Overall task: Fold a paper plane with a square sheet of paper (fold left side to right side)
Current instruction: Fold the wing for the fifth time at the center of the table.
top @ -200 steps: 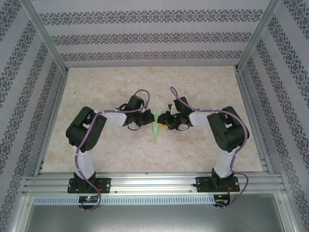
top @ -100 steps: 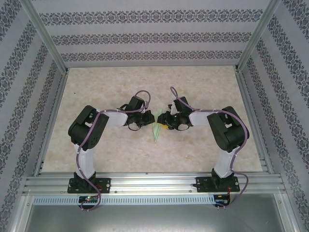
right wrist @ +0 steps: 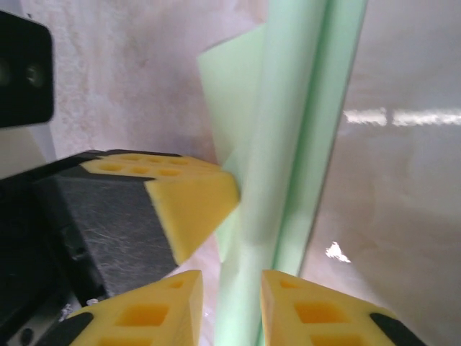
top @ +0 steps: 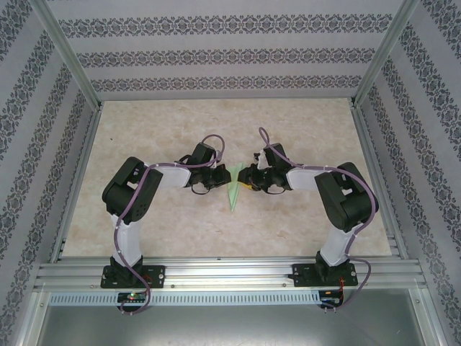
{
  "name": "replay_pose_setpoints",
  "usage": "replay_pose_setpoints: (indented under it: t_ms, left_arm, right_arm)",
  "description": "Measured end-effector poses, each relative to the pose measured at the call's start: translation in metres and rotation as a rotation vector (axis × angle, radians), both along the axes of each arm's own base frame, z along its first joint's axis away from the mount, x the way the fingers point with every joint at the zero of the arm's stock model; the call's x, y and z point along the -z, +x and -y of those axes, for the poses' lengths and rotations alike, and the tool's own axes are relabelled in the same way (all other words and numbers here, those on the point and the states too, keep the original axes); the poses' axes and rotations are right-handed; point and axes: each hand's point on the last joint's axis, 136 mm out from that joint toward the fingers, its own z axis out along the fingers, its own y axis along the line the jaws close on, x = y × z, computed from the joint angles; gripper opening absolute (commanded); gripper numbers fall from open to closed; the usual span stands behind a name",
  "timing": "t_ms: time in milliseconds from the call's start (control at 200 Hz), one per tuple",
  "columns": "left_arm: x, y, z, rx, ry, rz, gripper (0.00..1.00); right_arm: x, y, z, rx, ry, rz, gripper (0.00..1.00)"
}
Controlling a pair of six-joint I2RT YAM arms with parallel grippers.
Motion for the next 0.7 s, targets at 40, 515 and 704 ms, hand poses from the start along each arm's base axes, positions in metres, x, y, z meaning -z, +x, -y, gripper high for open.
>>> replay_pose_setpoints:
  t_ms: [40, 515, 704]
  left_arm:
    - [0.0, 0.0, 0.0, 0.0, 0.0, 0.0, 0.09]
    - [0.0, 0.0, 0.0, 0.0, 0.0, 0.0, 0.08]
    - [0.0, 0.0, 0.0, 0.0, 0.0, 0.0, 0.08]
  right_arm:
    - [-0.003, 0.002, -0.002, 0.001, 0.015, 0.009, 0.24]
    - [0.017, 0.009, -0.008, 0.009, 0.02, -0.031, 0.22]
    - [0.018, 0.01, -0.007, 0.01, 0.006, -0.039, 0.22]
